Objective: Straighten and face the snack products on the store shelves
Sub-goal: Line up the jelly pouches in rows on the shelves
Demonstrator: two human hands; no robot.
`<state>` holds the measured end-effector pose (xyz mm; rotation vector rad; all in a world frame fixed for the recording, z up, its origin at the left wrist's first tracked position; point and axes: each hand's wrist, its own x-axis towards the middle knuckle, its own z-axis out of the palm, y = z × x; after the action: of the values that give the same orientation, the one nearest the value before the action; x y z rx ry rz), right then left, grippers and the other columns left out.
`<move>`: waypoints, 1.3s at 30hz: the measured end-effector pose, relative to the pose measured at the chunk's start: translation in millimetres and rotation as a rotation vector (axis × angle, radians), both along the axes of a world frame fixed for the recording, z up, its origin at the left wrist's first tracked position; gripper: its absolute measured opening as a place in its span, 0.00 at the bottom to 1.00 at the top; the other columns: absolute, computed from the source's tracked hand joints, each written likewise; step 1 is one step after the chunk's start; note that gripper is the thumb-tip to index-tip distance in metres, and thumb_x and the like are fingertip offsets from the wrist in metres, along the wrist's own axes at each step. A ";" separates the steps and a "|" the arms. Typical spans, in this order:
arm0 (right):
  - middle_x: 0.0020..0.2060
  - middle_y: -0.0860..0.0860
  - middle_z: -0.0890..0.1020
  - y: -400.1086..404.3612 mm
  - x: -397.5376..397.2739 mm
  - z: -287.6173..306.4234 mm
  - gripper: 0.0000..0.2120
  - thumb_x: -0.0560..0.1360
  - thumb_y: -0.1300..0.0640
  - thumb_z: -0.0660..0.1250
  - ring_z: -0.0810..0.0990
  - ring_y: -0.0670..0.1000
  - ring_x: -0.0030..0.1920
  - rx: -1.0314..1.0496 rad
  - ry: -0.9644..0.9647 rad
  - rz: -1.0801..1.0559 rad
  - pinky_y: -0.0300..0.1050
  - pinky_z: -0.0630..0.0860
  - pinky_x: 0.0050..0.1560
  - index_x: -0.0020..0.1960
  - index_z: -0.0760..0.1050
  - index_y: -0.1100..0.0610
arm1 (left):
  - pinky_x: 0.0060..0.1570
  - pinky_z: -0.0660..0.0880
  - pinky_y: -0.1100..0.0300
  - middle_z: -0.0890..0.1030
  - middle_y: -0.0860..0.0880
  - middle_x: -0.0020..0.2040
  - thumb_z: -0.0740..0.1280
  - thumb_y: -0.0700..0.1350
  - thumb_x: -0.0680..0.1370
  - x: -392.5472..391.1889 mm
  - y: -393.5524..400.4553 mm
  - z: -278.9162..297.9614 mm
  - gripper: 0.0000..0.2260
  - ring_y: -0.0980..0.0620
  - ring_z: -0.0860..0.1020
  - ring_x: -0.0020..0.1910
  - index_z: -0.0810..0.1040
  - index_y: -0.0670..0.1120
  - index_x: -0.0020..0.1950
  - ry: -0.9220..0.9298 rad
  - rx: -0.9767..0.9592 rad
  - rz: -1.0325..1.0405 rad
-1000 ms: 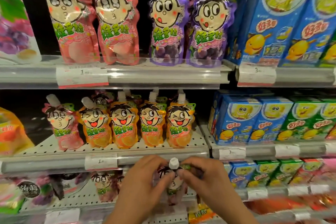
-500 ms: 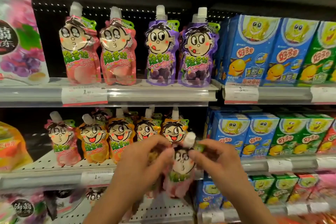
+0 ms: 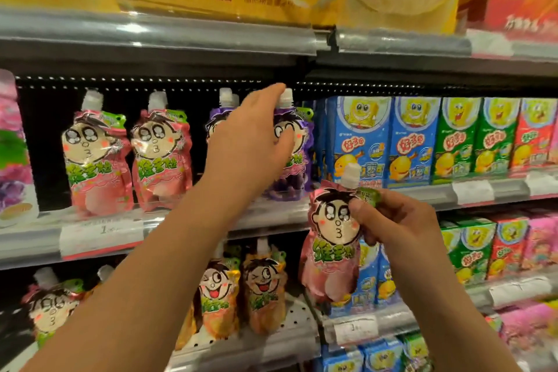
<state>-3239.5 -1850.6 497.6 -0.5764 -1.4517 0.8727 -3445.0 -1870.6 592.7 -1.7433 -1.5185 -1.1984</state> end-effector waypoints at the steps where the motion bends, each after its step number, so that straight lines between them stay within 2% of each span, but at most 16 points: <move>1: 0.26 0.47 0.78 0.7 2.4 -0.8 0.09 0.77 0.63 0.71 0.72 0.45 0.27 0.001 0.000 -0.002 0.35 0.70 0.30 0.38 0.82 0.58 | 0.55 0.78 0.48 0.75 0.51 0.71 0.66 0.51 0.80 -0.1 4.4 2.6 0.29 0.47 0.80 0.53 0.62 0.52 0.80 0.010 -0.023 0.015; 3: 0.26 0.49 0.78 2.3 6.6 -3.0 0.11 0.76 0.62 0.72 0.71 0.47 0.29 0.000 -0.013 -0.012 0.36 0.69 0.30 0.35 0.81 0.56 | 0.51 0.78 0.46 0.76 0.51 0.70 0.65 0.52 0.80 -0.3 10.7 5.1 0.30 0.46 0.80 0.49 0.60 0.54 0.80 0.021 -0.055 0.029; 6: 0.27 0.50 0.78 4.7 11.3 -5.4 0.11 0.76 0.61 0.72 0.71 0.47 0.29 -0.005 -0.041 -0.041 0.37 0.69 0.31 0.34 0.82 0.55 | 0.51 0.77 0.49 0.76 0.52 0.69 0.67 0.52 0.80 -2.9 17.2 5.8 0.30 0.47 0.80 0.49 0.60 0.54 0.80 -0.006 -0.055 0.006; 11: 0.26 0.48 0.77 11.0 15.0 -8.7 0.12 0.76 0.60 0.73 0.71 0.47 0.29 -0.007 -0.056 -0.072 0.38 0.69 0.31 0.34 0.81 0.54 | 0.53 0.73 0.54 0.78 0.50 0.66 0.73 0.51 0.77 -2.1 9.7 7.9 0.31 0.48 0.78 0.58 0.66 0.53 0.77 -0.052 0.005 0.024; 14: 0.26 0.48 0.77 12.3 12.0 -7.6 0.12 0.76 0.61 0.72 0.71 0.46 0.29 -0.001 -0.035 -0.075 0.38 0.69 0.32 0.33 0.81 0.55 | 0.54 0.77 0.50 0.82 0.52 0.55 0.74 0.54 0.75 -2.3 -1.7 11.0 0.19 0.47 0.80 0.54 0.78 0.54 0.65 -0.028 0.093 0.024; 17: 0.27 0.46 0.79 12.1 8.0 -2.5 0.12 0.75 0.62 0.72 0.74 0.44 0.29 0.002 0.019 -0.053 0.35 0.71 0.31 0.34 0.82 0.54 | 0.49 0.77 0.46 0.81 0.53 0.47 0.74 0.54 0.75 -5.6 -14.0 11.0 0.09 0.48 0.79 0.48 0.82 0.52 0.52 0.012 0.174 -0.004; 20: 0.28 0.48 0.80 12.5 4.6 4.5 0.11 0.75 0.60 0.73 0.76 0.44 0.29 0.044 0.009 -0.065 0.36 0.74 0.32 0.34 0.82 0.54 | 0.48 0.77 0.45 0.81 0.51 0.48 0.72 0.52 0.76 -12.8 -31.3 14.1 0.09 0.47 0.79 0.47 0.81 0.48 0.50 -0.003 0.302 -0.058; 23: 0.25 0.48 0.79 12.2 1.3 13.1 0.12 0.75 0.59 0.73 0.76 0.44 0.28 0.112 -0.018 -0.120 0.34 0.74 0.31 0.33 0.80 0.53 | 0.51 0.74 0.46 0.79 0.50 0.50 0.71 0.52 0.76 -23.4 -53.0 21.9 0.10 0.45 0.77 0.51 0.79 0.46 0.50 -0.018 0.397 -0.056; 25: 0.26 0.49 0.79 12.5 -2.8 19.1 0.11 0.75 0.58 0.73 0.76 0.44 0.28 0.154 -0.018 -0.147 0.34 0.74 0.31 0.34 0.80 0.54 | 0.52 0.75 0.47 0.80 0.52 0.48 0.69 0.53 0.77 -31.7 -66.5 21.5 0.10 0.50 0.78 0.49 0.79 0.48 0.51 -0.033 0.329 -0.097; 28: 0.30 0.52 0.82 15.4 -10.5 27.6 0.08 0.76 0.55 0.73 0.77 0.47 0.30 0.236 -0.021 -0.203 0.38 0.74 0.33 0.40 0.82 0.57 | 0.47 0.78 0.55 0.81 0.60 0.43 0.69 0.55 0.76 -43.2 -80.1 2.7 0.07 0.60 0.79 0.44 0.78 0.53 0.49 -0.054 0.162 -0.166; 33: 0.37 0.49 0.87 13.4 -26.1 51.2 0.05 0.78 0.54 0.72 0.85 0.49 0.35 0.336 -0.060 -0.254 0.40 0.80 0.39 0.48 0.84 0.56 | 0.43 0.75 0.52 0.82 0.56 0.40 0.70 0.55 0.75 -68.6 -85.3 -50.9 0.07 0.57 0.81 0.42 0.78 0.52 0.46 -0.104 0.000 -0.168; 39: 0.39 0.47 0.87 23.3 -49.2 82.8 0.07 0.79 0.55 0.72 0.86 0.46 0.37 0.478 -0.113 -0.311 0.42 0.83 0.40 0.49 0.83 0.59 | 0.50 0.80 0.54 0.84 0.63 0.52 0.70 0.55 0.76 -94.5 -82.4 -91.6 0.04 0.64 0.81 0.53 0.78 0.58 0.49 -0.206 -0.083 -0.196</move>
<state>-3288.6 -1827.3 580.4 -0.4747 -1.5524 0.2365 -3539.4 -1953.0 501.1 -1.9092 -1.5606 -1.4705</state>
